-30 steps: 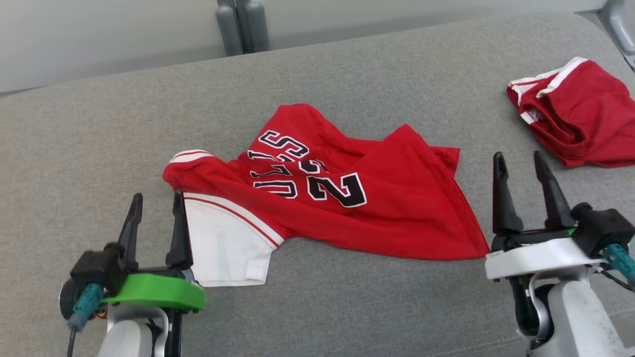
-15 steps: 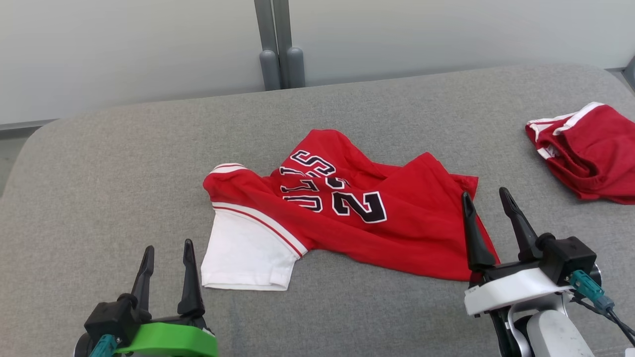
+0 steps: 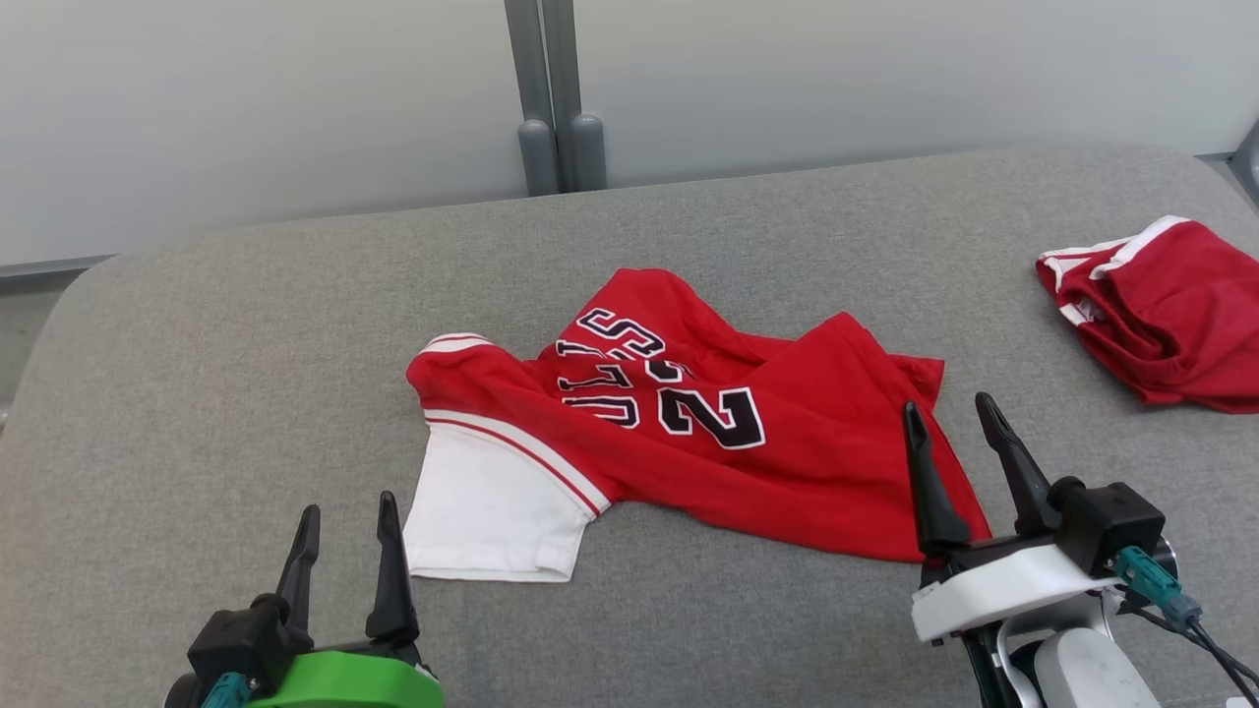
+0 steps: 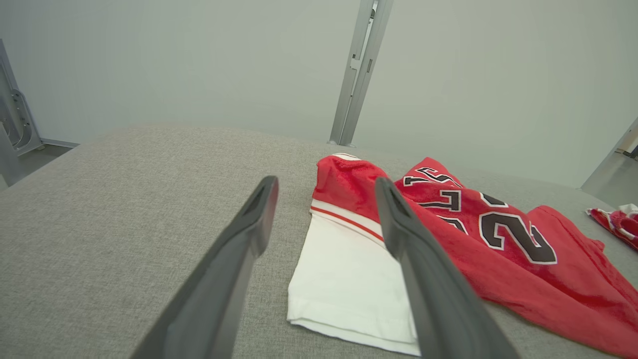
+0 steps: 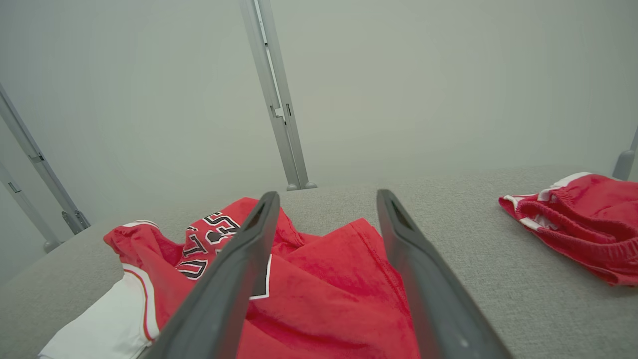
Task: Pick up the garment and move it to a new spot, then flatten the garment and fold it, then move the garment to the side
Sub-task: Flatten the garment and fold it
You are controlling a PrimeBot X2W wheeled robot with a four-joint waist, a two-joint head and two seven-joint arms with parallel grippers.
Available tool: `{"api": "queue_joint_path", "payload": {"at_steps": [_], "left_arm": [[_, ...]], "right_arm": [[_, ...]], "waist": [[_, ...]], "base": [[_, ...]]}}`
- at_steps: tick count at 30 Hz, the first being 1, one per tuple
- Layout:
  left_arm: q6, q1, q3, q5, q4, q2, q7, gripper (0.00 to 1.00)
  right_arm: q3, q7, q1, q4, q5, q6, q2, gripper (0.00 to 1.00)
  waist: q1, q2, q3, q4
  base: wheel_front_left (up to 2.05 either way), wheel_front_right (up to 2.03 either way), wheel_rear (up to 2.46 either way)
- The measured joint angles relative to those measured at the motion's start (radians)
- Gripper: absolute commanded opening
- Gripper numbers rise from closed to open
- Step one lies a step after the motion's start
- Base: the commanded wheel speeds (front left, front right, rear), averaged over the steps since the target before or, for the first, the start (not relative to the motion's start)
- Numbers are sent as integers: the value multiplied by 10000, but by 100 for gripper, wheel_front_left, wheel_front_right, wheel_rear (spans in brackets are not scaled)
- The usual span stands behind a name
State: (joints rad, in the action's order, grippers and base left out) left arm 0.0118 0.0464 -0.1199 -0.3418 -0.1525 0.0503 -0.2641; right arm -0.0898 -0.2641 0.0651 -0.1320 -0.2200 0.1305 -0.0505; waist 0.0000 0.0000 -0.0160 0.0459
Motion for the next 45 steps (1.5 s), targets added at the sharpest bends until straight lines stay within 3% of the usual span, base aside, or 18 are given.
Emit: {"api": "queue_joint_path", "payload": {"at_steps": [10,21,35,36,38,39,40,45], "left_arm": [[42,-6,-138,-184,-384,-4,-2,100],[-123,-1072,-397,-677,-2993,-4,1482,100],[412,-2224,-84,-911,-4690,31,1745,100],[412,-2248,-81,-936,-4723,36,1737,85],[412,-2281,-75,-965,-4826,54,1714,44],[412,-2304,-79,-968,-4863,56,1707,35],[393,-2344,-88,-991,-4920,61,1703,2],[174,-2380,-176,-1060,-4893,38,1386,0]], "right_arm": [[2,0,4,-100,-29,0,0,100],[-25,0,177,-203,-88,2,4,100],[245,0,300,-207,10,2,4,100],[284,0,295,-221,69,2,4,100],[395,0,245,-278,236,2,4,100],[445,0,206,-303,322,2,2,100],[533,0,140,-347,405,0,4,100],[951,-2,-279,-1007,575,2,-2,100]], "waist": [[0,0,-62,15],[0,0,-469,184],[0,0,-944,734],[0,0,-947,761],[0,0,-944,817],[0,0,-941,836],[0,0,-930,857],[0,0,-867,874]], "base": [[0,0,0],[0,0,0],[0,0,0],[0,0,0],[0,0,0],[0,0,0],[0,0,0],[0,0,0]]}}
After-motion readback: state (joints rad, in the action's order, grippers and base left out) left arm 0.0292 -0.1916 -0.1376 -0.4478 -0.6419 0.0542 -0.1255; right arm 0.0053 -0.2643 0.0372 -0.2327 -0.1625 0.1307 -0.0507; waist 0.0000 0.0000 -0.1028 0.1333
